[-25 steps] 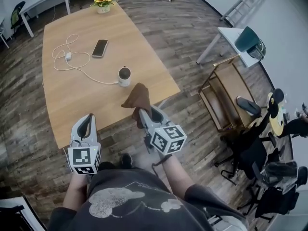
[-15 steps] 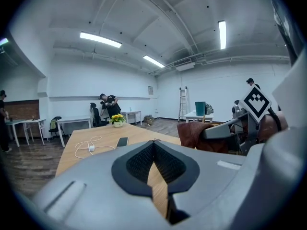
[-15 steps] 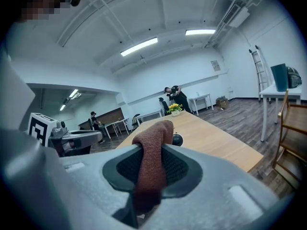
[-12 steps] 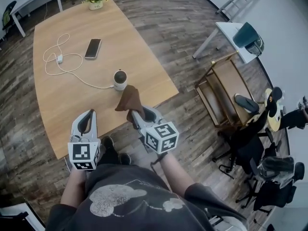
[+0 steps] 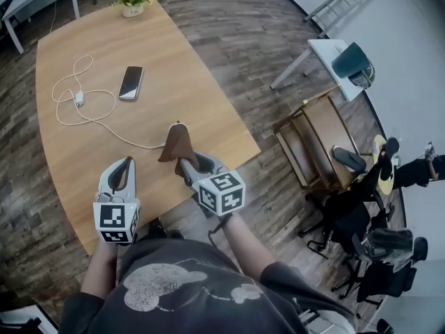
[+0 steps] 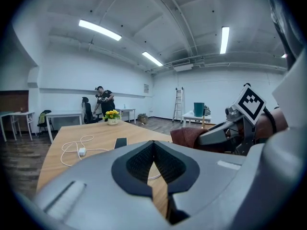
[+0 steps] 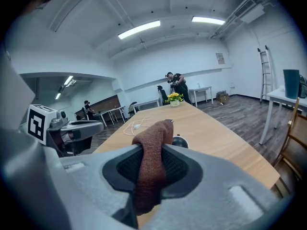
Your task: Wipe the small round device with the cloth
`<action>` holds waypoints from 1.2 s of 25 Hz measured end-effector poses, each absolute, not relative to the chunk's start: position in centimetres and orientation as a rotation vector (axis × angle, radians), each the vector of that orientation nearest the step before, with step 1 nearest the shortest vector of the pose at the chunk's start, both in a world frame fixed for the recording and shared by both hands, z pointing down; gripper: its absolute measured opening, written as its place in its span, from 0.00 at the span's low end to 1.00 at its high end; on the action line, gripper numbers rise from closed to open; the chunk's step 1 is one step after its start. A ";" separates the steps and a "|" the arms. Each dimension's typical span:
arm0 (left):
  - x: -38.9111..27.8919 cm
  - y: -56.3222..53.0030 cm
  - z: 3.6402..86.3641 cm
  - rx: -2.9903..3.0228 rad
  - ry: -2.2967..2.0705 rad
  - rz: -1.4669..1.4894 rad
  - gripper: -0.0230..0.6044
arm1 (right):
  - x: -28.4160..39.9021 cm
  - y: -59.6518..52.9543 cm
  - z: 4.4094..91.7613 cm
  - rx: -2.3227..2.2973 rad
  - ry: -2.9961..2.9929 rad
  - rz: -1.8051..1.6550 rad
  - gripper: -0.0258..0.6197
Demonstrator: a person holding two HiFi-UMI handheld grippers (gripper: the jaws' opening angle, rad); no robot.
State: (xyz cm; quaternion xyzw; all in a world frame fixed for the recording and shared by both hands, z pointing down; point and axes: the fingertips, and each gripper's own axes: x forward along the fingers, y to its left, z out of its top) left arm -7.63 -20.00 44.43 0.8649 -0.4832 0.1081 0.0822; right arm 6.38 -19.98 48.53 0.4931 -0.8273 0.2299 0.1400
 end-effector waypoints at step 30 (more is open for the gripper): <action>-5.9 -24.4 46.0 2.491 -1.462 0.337 0.07 | 12.2 -24.0 49.6 1.509 -2.466 0.791 0.15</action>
